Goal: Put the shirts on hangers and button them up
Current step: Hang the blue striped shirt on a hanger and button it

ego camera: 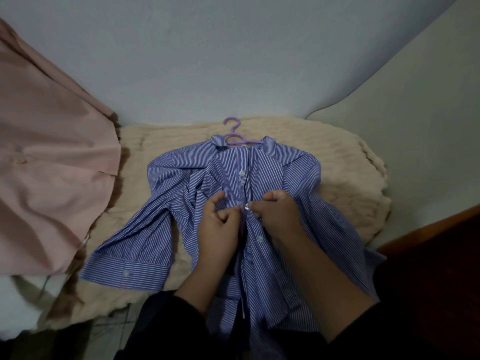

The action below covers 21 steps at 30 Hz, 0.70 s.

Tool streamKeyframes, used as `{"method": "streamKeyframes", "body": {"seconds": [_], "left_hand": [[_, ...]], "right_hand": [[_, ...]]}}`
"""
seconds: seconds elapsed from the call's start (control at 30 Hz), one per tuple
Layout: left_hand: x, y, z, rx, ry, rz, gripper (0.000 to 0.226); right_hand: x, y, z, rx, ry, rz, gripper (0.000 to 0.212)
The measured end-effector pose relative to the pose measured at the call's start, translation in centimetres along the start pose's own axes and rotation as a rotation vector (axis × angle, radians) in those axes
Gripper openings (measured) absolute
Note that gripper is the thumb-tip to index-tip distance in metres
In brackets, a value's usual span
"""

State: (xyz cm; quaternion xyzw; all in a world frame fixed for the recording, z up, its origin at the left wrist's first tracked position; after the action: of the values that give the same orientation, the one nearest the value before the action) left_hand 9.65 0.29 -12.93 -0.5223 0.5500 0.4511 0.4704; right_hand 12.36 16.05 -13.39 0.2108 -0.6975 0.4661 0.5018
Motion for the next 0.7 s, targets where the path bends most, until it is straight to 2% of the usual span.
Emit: {"method": "streamKeyframes", "body": {"seconds": [0.17, 0.3, 0.5, 0.7], "left_hand": [[-0.49, -0.07, 0.36, 0.006, -0.115, -0.008, 0.046], [-0.44, 0.11, 0.49, 0.000, -0.084, 0.021, 0.048], [-0.06, 0.02, 0.61, -0.014, -0.029, 0.065, 0.046], [0.10, -0.04, 0.73, 0.007, 0.001, 0.052, 0.041]], "right_hand": [[0.36, -0.33, -0.09, 0.009, 0.010, -0.048, 0.027], [0.66, -0.55, -0.15, 0.009, -0.010, -0.098, 0.019], [1.01, -0.41, -0.35, -0.029, -0.160, -0.139, 0.025], [0.65, 0.11, -0.78, -0.057, -0.135, -0.158, 0.031]]}}
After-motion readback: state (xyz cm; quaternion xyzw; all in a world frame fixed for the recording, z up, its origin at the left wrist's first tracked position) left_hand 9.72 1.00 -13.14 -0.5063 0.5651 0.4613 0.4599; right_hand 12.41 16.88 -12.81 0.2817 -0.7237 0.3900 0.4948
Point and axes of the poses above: each hand's wrist, its own y-axis towards the middle knuckle, its own z-axis out of the palm, x = y × z, the point moved 10 cm from there along y, towards the middle knuckle, and after that the axes turned 6 degrees about z, right-handed, at the moved point
